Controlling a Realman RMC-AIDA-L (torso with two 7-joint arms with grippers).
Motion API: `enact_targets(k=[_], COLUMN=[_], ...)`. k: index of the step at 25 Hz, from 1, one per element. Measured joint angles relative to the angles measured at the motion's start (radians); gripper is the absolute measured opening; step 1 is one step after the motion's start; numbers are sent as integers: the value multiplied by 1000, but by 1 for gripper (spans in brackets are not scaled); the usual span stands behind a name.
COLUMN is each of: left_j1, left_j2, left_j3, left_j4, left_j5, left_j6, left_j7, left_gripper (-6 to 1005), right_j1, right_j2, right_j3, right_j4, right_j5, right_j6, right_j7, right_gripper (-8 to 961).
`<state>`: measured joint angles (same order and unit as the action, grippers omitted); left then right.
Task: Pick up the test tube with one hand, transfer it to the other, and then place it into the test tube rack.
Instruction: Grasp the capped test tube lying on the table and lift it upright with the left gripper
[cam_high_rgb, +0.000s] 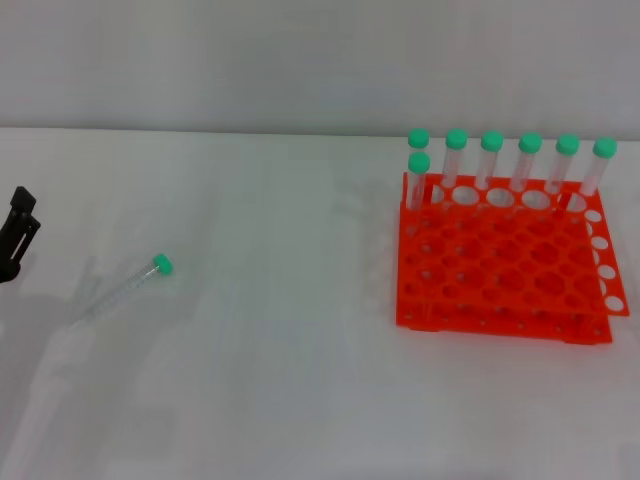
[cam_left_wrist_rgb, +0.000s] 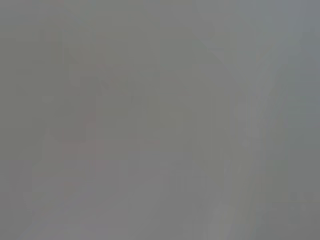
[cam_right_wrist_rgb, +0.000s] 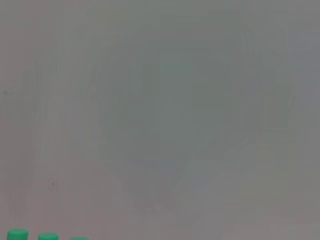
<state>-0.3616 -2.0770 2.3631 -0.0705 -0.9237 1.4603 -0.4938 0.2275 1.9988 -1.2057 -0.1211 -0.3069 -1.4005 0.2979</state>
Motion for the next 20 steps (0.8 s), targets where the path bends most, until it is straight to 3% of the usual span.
enact_targets(k=[14, 20], left_j1=[8, -8], left_j2=[1, 20], left_j3=[3, 4], left_j4=[-1, -35], left_j5=[6, 61], left_j6=[2, 4], left_j7=[-34, -125], left_gripper=[829, 830], right_j1=[-4, -5], right_j2=[0, -2], right_j3=[0, 0], right_j4=[2, 2], right_j5=[-3, -3], right_j6=[0, 0], right_j7=[0, -1], right_gripper=[857, 857])
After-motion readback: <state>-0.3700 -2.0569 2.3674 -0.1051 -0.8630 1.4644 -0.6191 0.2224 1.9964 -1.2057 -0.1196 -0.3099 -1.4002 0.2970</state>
